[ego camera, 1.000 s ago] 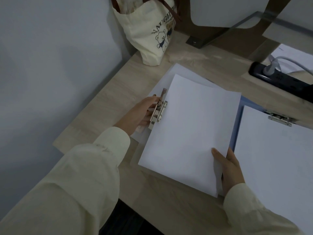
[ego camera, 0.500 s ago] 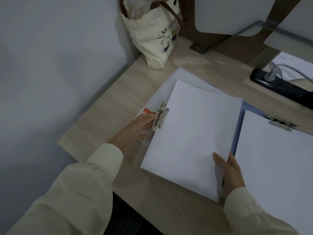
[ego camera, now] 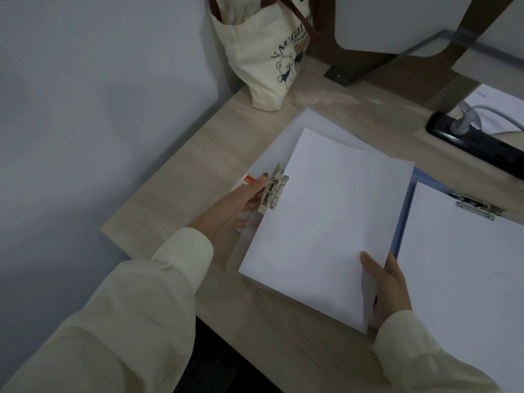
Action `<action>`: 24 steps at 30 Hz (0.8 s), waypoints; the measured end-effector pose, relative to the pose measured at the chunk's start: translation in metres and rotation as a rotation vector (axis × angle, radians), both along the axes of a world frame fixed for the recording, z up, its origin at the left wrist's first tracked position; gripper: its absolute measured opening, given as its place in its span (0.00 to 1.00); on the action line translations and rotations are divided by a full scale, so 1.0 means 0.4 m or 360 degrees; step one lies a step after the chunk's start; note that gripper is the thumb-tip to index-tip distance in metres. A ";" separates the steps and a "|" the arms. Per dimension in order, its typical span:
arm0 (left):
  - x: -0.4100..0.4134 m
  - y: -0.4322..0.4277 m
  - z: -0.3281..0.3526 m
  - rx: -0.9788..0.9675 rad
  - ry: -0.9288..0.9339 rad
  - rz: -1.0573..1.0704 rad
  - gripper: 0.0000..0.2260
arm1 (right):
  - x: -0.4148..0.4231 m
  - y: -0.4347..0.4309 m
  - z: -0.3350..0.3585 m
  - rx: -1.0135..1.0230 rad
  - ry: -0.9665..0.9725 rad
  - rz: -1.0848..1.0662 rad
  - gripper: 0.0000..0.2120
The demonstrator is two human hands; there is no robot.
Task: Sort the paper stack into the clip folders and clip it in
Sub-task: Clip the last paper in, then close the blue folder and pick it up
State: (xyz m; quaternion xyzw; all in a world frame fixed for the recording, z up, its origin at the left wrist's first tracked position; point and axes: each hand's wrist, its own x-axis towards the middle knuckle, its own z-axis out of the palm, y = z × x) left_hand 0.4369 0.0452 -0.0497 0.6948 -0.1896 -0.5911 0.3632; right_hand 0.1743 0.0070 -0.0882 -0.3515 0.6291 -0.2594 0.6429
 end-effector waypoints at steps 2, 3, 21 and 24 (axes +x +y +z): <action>-0.002 -0.003 0.005 0.0013 -0.0013 -0.0010 0.20 | 0.000 0.000 0.001 0.0002 -0.0004 0.0000 0.18; -0.004 -0.003 0.010 0.0021 -0.0016 -0.0008 0.19 | -0.001 -0.001 0.001 0.0000 -0.0010 0.0005 0.17; -0.004 0.009 0.011 0.0233 -0.0042 -0.0034 0.23 | -0.002 -0.003 -0.007 0.0031 -0.0026 0.0011 0.15; -0.006 0.012 0.011 0.0239 -0.0066 -0.0041 0.23 | -0.003 -0.003 -0.010 0.0013 -0.0028 0.0000 0.16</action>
